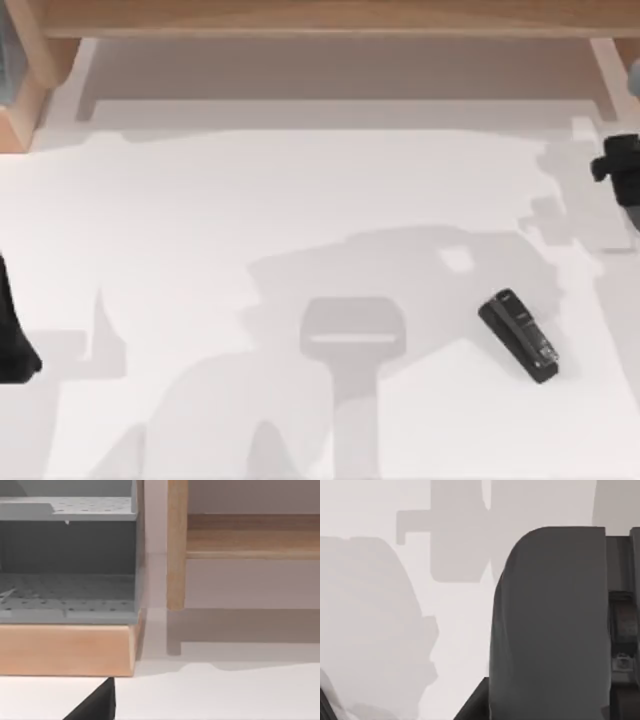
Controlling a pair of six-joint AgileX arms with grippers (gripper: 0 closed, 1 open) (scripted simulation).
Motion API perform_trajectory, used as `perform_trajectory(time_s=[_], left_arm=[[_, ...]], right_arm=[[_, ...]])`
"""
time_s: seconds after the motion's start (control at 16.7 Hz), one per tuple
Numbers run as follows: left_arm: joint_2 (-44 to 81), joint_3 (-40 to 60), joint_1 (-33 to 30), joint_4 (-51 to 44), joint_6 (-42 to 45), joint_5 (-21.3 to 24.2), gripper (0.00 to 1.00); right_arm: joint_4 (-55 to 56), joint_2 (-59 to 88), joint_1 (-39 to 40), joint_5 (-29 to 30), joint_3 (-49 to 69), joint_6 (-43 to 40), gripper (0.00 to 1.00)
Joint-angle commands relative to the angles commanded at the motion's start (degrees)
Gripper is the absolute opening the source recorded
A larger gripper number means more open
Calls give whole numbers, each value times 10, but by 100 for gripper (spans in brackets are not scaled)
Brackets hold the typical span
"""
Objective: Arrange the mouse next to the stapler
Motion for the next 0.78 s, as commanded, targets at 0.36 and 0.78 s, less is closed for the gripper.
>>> perform_trajectory(time_s=[0.36, 0.78], left_arm=[[0, 0, 0, 0, 0, 0, 100], [0, 0, 0, 0, 0, 0, 100]], right_arm=[[5, -10, 31, -1, -140, 85, 0], [4, -8, 30, -2, -153, 94, 0]])
